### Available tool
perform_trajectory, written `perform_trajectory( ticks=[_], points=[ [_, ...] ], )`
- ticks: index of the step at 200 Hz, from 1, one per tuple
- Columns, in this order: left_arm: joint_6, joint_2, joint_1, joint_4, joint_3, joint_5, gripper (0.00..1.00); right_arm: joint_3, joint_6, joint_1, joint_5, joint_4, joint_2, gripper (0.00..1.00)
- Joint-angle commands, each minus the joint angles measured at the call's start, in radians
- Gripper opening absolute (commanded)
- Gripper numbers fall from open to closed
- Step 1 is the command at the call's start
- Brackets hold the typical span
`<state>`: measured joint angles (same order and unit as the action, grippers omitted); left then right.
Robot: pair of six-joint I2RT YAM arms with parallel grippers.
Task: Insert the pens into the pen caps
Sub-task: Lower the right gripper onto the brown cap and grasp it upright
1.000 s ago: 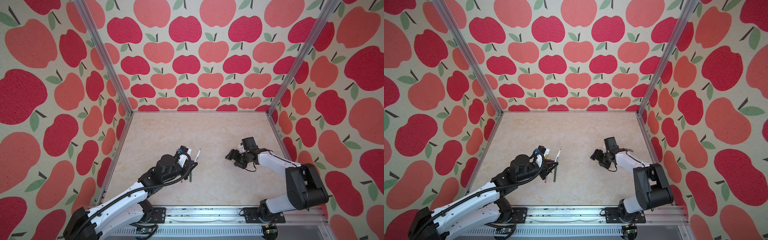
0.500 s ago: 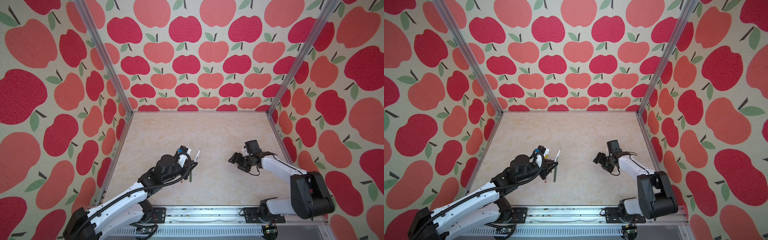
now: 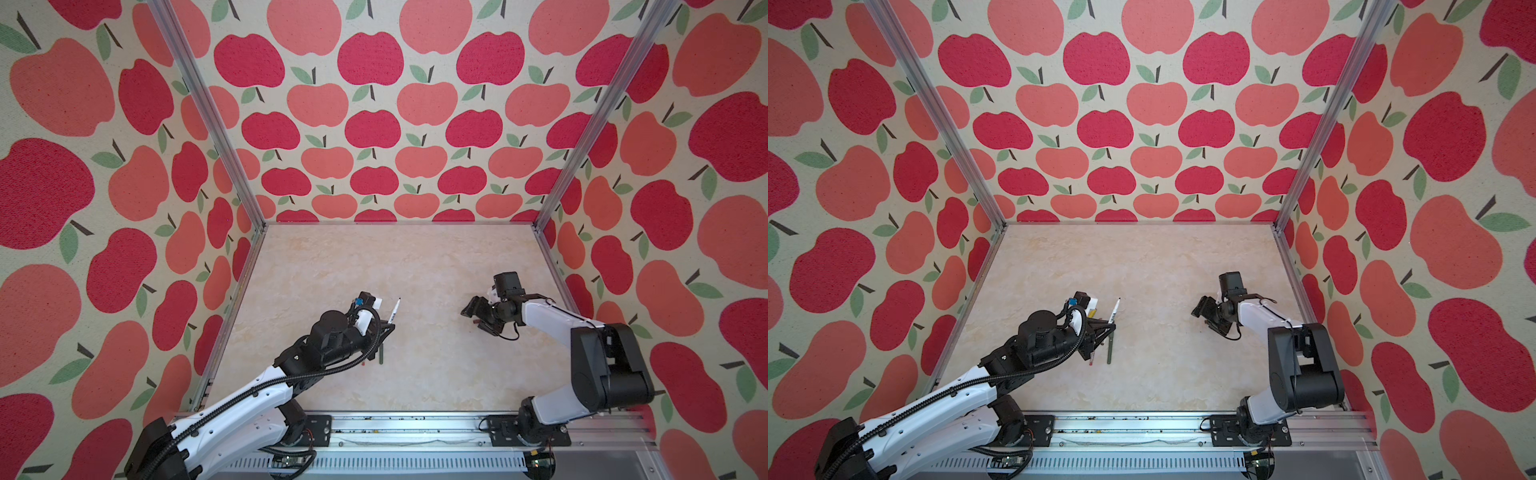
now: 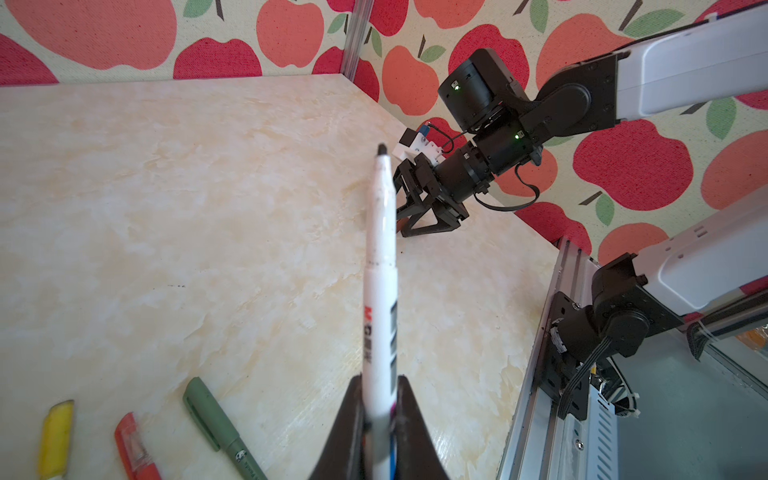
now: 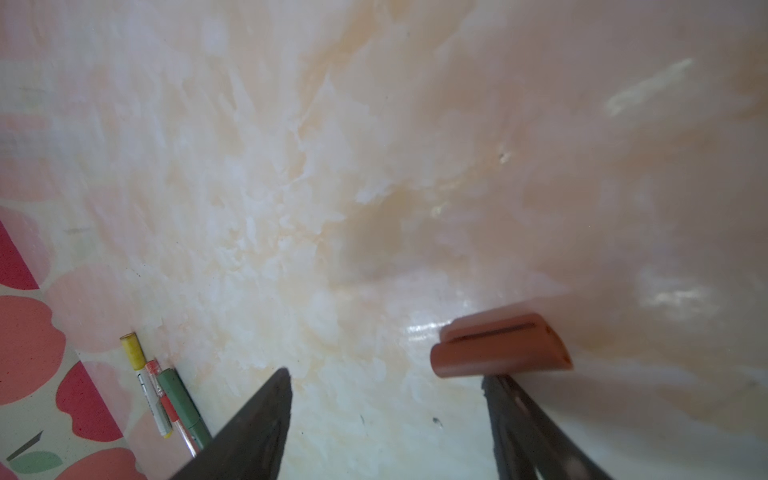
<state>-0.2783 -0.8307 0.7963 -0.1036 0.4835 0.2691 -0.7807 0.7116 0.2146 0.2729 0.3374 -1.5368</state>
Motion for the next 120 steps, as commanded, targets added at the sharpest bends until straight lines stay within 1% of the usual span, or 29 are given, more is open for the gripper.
perform_trajectory(
  ticks=[1, 48, 64, 90, 120],
  points=[
    [0.002, 0.013, 0.005, 0.007, 0.000, -0.013, 0.05, -0.045, -0.067, -0.001, -0.059, 0.046, -0.057, 0.74],
    [0.016, -0.007, 0.004, -0.006, 0.003, -0.006, 0.05, -0.076, -0.145, 0.011, -0.172, 0.121, -0.089, 0.67],
    [0.017, -0.024, 0.006, -0.017, 0.004, 0.004, 0.05, -0.085, -0.153, 0.010, -0.201, 0.132, -0.104, 0.65],
    [0.019, -0.037, 0.008, -0.027, 0.003, 0.014, 0.05, -0.109, -0.141, 0.005, -0.208, 0.132, -0.144, 0.65],
    [0.025, -0.022, 0.010, -0.022, -0.006, 0.008, 0.05, -0.147, -0.121, 0.003, -0.215, 0.118, -0.192, 0.65]
  ],
)
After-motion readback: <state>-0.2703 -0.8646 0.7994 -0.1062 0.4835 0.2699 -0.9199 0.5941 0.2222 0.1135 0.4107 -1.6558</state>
